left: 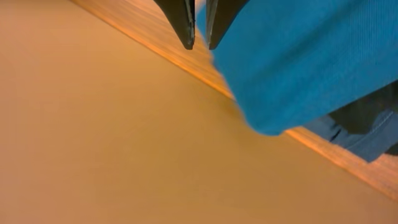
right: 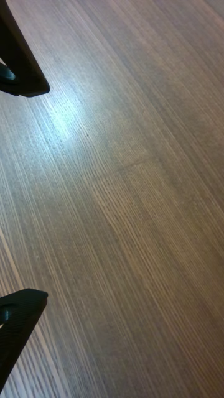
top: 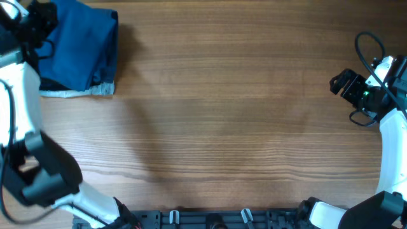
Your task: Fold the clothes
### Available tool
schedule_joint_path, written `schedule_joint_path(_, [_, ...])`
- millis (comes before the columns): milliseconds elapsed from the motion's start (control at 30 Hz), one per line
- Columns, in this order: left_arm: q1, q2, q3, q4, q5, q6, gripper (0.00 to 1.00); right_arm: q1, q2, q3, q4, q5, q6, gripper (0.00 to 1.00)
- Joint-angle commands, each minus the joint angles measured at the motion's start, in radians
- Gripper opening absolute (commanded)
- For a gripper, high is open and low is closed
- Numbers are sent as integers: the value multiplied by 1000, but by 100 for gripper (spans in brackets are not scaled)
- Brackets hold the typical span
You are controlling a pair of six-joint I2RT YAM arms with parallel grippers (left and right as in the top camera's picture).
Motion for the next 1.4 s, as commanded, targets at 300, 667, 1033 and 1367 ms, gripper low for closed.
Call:
schedule_joint_path(300, [0,435,-9,520,17,-97,6,0,-4,9,0,10,2,100])
schedule_joint_path(667, [11,48,-9,575,60,-200,12,0,-4,9,0,10,2,100])
schedule_joint_path(1033, [14,30,-9,420,60,-200,100,0,-4,9,0,10,2,100])
schedule_joint_path(1367, [13,30,-9,35,60,-200,100,0,-4,9,0,10,2,100])
